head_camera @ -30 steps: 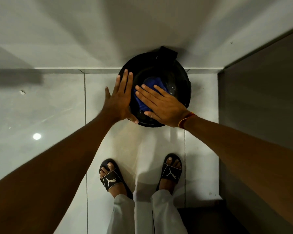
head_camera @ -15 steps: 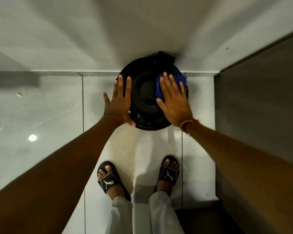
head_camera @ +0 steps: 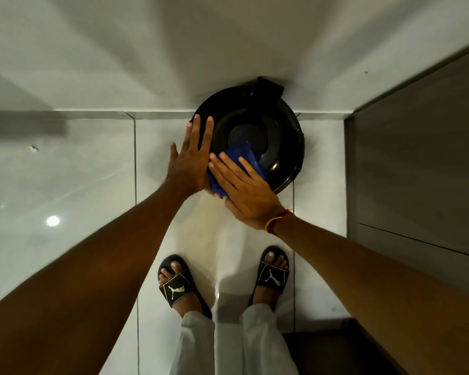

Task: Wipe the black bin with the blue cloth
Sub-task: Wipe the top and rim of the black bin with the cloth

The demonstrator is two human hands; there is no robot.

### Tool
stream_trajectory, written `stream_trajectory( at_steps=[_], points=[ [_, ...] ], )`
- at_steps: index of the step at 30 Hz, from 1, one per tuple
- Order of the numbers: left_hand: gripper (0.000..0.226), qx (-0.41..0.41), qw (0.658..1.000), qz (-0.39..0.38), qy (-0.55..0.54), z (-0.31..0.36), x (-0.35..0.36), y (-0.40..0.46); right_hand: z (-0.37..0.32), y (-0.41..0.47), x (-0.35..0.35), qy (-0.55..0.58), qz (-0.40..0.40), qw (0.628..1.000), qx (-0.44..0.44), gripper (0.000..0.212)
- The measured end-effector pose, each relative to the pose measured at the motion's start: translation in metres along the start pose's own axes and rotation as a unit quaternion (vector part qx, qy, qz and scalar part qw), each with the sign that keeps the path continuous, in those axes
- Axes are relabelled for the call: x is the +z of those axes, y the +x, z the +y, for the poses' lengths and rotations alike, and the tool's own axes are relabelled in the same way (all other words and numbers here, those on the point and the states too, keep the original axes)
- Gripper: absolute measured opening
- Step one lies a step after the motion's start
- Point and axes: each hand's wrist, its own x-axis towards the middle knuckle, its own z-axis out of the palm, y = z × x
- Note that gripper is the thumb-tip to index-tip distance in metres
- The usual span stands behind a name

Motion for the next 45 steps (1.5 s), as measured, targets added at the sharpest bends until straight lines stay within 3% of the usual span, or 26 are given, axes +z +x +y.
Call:
stream_trajectory(
  at_steps=[4,7,10,14,17,22,26,35,39,43,45],
  points=[
    [0.152,0.002,1.0,-0.009,-0.004,0.0,-0.001,-0.001,0.026,-0.037,0.015,-0.076,-0.016,0.988,-0.137,0.067],
    [0.159,0.003,1.0,-0.024,0.0,-0.001,-0.003,-0.001,0.056,-0.065,0.021,-0.097,-0.012,0.984,-0.149,0.068],
    [0.161,0.006,0.999,-0.033,-0.008,-0.001,-0.004,0.0,0.078,-0.076,0.013,-0.071,-0.01,0.996,-0.051,0.07],
    [0.16,0.006,0.999,-0.031,-0.01,0.0,-0.004,0.0,0.079,-0.037,-0.009,0.066,0.019,0.977,0.2,0.069],
    [0.165,0.004,0.999,-0.037,-0.004,0.001,-0.005,-0.001,0.091,0.01,-0.033,0.09,0.029,0.963,0.252,0.07],
    [0.171,-0.002,0.999,-0.037,-0.001,0.001,-0.004,0.001,0.088,0.068,-0.053,0.006,-0.012,0.974,0.225,0.071],
    [0.169,-0.005,0.999,-0.031,0.01,0.0,-0.001,0.001,0.049,0.091,-0.047,-0.012,-0.034,0.993,0.114,0.071],
    [0.16,-0.003,1.0,-0.016,0.008,0.001,-0.003,-0.002,0.05,-0.018,-0.019,-0.025,-0.037,0.999,0.003,0.067],
    [0.159,-0.001,1.0,-0.017,0.003,0.002,-0.004,-0.002,0.074,-0.06,-0.019,-0.021,-0.054,0.998,0.024,0.068],
    [0.163,-0.001,1.0,-0.021,0.003,0.0,-0.004,-0.002,0.085,-0.025,-0.034,0.022,-0.039,0.987,0.153,0.068],
    [0.163,-0.002,1.0,-0.021,0.006,0.001,-0.004,-0.002,0.077,-0.003,-0.039,0.025,-0.04,0.983,0.178,0.071]
  ],
)
